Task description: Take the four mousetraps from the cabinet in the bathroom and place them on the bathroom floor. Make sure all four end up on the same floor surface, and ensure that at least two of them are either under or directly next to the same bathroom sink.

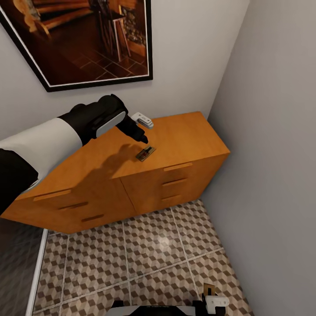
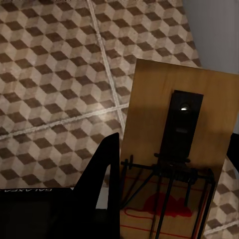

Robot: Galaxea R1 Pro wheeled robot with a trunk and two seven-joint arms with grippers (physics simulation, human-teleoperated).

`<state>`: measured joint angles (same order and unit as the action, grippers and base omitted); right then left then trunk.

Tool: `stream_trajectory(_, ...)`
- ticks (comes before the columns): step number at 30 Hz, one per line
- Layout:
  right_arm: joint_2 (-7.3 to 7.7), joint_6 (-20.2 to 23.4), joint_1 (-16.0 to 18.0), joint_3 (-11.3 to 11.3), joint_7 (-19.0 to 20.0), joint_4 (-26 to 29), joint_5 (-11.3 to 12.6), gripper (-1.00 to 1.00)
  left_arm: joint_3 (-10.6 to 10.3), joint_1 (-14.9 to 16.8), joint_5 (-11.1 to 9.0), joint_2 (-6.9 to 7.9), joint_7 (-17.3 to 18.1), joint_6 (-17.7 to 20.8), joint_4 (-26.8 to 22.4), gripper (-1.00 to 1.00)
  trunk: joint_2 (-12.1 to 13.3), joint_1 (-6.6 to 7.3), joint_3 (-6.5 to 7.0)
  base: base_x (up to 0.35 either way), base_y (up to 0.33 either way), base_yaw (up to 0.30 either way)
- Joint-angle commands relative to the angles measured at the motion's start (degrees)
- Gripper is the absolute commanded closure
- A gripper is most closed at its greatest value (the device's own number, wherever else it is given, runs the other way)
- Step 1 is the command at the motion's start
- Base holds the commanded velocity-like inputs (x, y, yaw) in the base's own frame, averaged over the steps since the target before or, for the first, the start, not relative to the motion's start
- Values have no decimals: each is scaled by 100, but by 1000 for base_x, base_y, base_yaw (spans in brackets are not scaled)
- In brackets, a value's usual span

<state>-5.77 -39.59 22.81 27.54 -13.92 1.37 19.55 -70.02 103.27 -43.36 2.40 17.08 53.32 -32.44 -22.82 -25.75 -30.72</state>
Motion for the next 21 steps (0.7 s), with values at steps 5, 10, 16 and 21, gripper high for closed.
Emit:
stream_trajectory(5, -3, -13, 4, 50, -24, -5, 31, 100, -28, 9, 38, 6, 45, -2, -8, -100, -9, -3, -8, 0, 0, 0)
stream_trajectory(10, -3, -13, 4, 50, -23, -5, 32, 100, -29, 9, 38, 3, 49, 0, -14, -100, -9, -3, -8, 0, 0, 0)
stream_trajectory(16, -3, -13, 4, 50, -24, -5, 32, 100, -31, 9, 38, 2, 49, 1, -17, -100, -9, -3, -8, 0, 0, 0)
stream_trajectory(21, -3, -13, 4, 50, -25, -5, 32, 100, -37, 0, 38, 6, 49, 1, -17, -100, -9, -3, -8, -31, 0, 0)
